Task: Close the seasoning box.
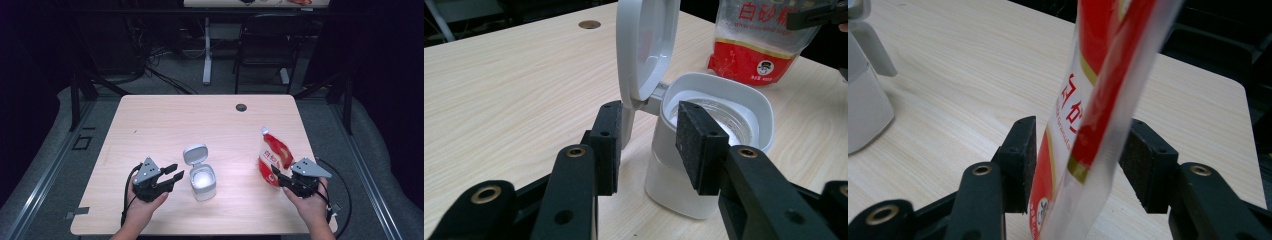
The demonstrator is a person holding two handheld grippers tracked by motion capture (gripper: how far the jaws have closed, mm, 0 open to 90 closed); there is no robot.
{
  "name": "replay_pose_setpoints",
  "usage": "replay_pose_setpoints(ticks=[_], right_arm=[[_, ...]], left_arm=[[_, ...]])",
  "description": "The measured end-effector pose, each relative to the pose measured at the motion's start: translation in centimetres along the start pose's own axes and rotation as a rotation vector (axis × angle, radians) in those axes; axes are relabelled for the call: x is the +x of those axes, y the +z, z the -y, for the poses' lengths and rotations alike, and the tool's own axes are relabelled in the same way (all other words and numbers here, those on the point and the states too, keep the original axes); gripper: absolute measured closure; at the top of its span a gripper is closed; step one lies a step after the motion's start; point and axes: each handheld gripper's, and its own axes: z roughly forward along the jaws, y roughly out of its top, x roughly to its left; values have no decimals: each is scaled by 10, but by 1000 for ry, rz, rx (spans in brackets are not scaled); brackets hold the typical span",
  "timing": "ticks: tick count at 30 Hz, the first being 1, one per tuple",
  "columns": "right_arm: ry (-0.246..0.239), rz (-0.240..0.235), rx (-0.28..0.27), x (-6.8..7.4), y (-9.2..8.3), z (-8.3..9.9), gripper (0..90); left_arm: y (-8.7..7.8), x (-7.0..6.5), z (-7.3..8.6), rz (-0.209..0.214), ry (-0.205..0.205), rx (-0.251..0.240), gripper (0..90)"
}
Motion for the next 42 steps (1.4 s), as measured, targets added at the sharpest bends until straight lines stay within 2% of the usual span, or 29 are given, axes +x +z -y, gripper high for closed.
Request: replay_pose_setpoints(ticks=[8,9,15,21,26,31,39,42], right_arm=[[14,6,1,3,-3,1,500],[16,10,3,4,-4,1,500],[23,17,-1,9,-14,5,482],[12,24,10,16,-21,7,477],[-4,38,5,21,-23,5,460],[0,61,15,22,-24,6,460],[14,55,17,20,-23,10,460],[28,74,5,20,-20,10,460]], left_arm=[[-2,4,0,3,-9,-2,636],[-2,5,0,7,-20,0,635],[-2,12,1,8,-18,-3,629],[-1,19,5,9,-30,17,641],[0,22,3,-4,-44,3,663],[1,23,1,-15,-33,4,682],[0,21,-3,-9,-29,3,746],[0,20,-2,-10,-27,6,761]])
